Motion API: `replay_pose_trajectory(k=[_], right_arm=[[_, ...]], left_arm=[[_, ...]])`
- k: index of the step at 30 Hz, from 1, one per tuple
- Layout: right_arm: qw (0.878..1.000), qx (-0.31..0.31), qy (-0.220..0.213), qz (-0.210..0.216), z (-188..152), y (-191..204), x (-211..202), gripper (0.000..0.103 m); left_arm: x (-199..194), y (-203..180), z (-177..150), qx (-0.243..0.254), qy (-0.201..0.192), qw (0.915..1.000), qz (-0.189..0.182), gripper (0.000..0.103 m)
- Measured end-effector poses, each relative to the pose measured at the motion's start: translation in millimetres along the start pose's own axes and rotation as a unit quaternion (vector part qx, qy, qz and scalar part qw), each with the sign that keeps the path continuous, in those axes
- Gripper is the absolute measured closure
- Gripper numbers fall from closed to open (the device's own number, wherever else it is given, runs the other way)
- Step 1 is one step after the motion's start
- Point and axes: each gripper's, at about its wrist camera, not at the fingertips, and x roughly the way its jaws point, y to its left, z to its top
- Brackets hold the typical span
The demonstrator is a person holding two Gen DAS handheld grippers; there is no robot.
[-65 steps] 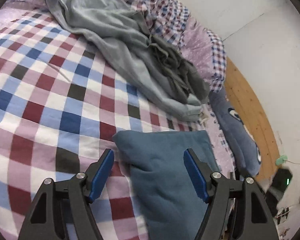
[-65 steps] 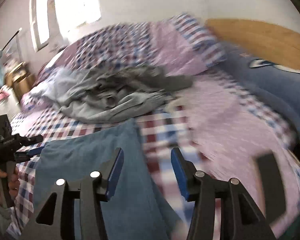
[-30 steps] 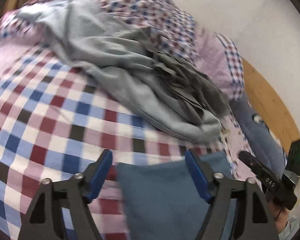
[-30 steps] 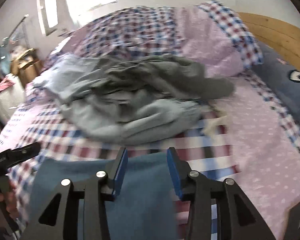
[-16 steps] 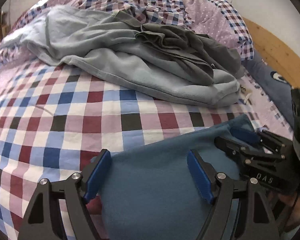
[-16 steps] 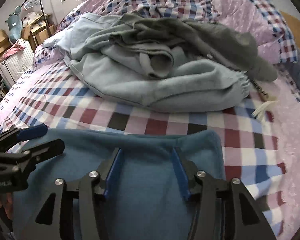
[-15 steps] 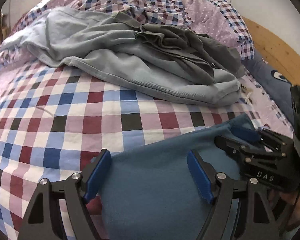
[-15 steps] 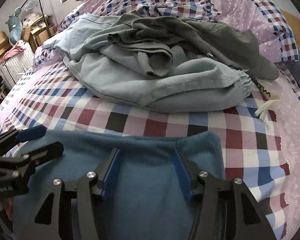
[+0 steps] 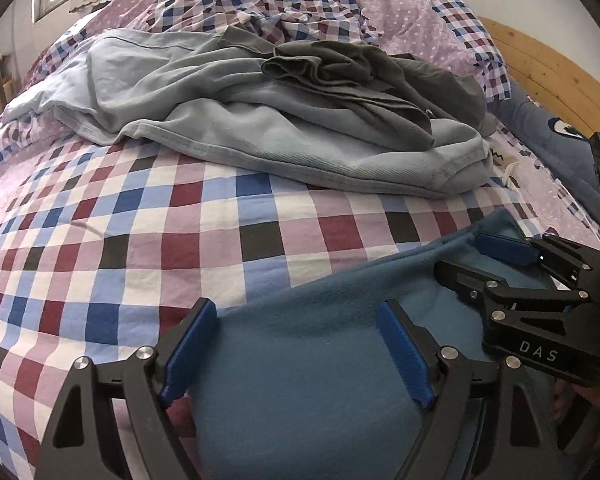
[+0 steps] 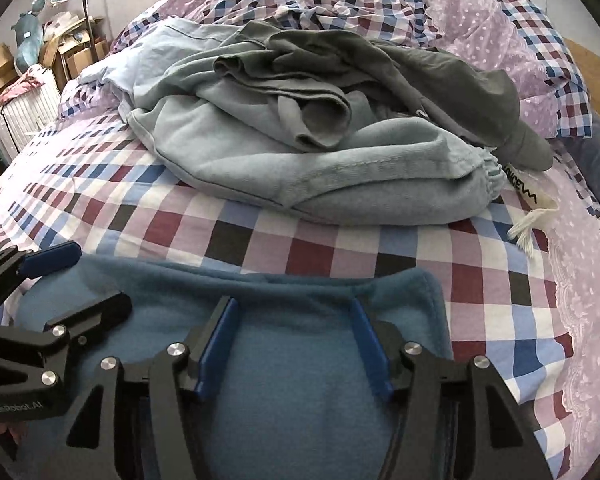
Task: Fold clothes
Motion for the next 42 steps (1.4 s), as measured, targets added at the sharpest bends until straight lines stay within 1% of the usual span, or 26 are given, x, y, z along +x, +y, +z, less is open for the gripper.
replay_pose_trajectory(k=[2, 4, 6, 9, 13, 15, 16, 20, 24, 29, 33, 37, 42], right_arm=[[1.000, 0.003, -0.002, 0.003, -0.3, -0.7, -2.2, 0.040], [1.000, 0.011, -0.006, 0.008, -1.4, -2.3, -7.6, 0.037], [1.000, 0.024, -0.015, 0.014, -4.1, -1.6, -17.5, 0.027], [0.999, 0.036, -0.033, 0.010, -11.5, 3.0, -33.7, 0.021], [0.999, 0.016, -0.041, -0.009, -28.1, 14.8, -52.9, 0.021], [0.999, 0.012, -0.047, -0.012, -37.1, 18.1, -63.2, 0.020], [0.999, 0.014, -0.048, -0.012, -40.9, 18.2, -66.8, 0.020], [0.998, 0.030, -0.048, -0.009, -56.0, 15.4, -80.7, 0.020], [0.998, 0.036, -0.043, -0.008, -69.8, 18.6, -87.5, 0.018], [0.998, 0.028, -0.056, -0.025, -89.8, 27.2, -99.7, 0.018], [0.997, 0.036, -0.061, -0.031, -106.6, 30.3, -112.1, 0.018], [0.997, 0.045, -0.055, -0.032, -129.6, 32.0, -123.4, 0.017], [0.997, 0.036, -0.052, -0.040, -158.9, 38.2, -142.2, 0.017]], left_arm=[[-2.1, -0.6, -0.6, 0.003, -0.002, 1.0000, 0.000, 0.016], [-8.0, -1.2, -2.7, 0.006, -0.010, 0.9999, -0.001, 0.016], [-15.9, -1.1, -5.8, 0.005, -0.017, 0.9998, 0.000, 0.016], [-28.8, -1.9, -13.2, -0.002, -0.028, 0.9996, 0.008, 0.016], [-48.0, -5.7, -26.3, -0.009, -0.047, 0.9988, 0.014, 0.016], [-53.2, -7.8, -31.6, -0.009, -0.046, 0.9989, 0.008, 0.016], [-56.3, -10.0, -35.4, -0.008, -0.044, 0.9990, 0.005, 0.016], [-67.4, -18.0, -47.5, 0.012, -0.052, 0.9983, 0.024, 0.016], [-75.2, -18.5, -60.4, 0.009, -0.055, 0.9981, 0.025, 0.016], [-89.1, -27.5, -84.0, 0.016, -0.055, 0.9980, 0.027, 0.016], [-102.6, -36.0, -103.0, 0.025, -0.056, 0.9977, 0.027, 0.016], [-114.7, -43.1, -121.4, 0.031, -0.054, 0.9977, 0.026, 0.016], [-129.1, -51.2, -144.7, 0.044, -0.046, 0.9977, 0.021, 0.016]])
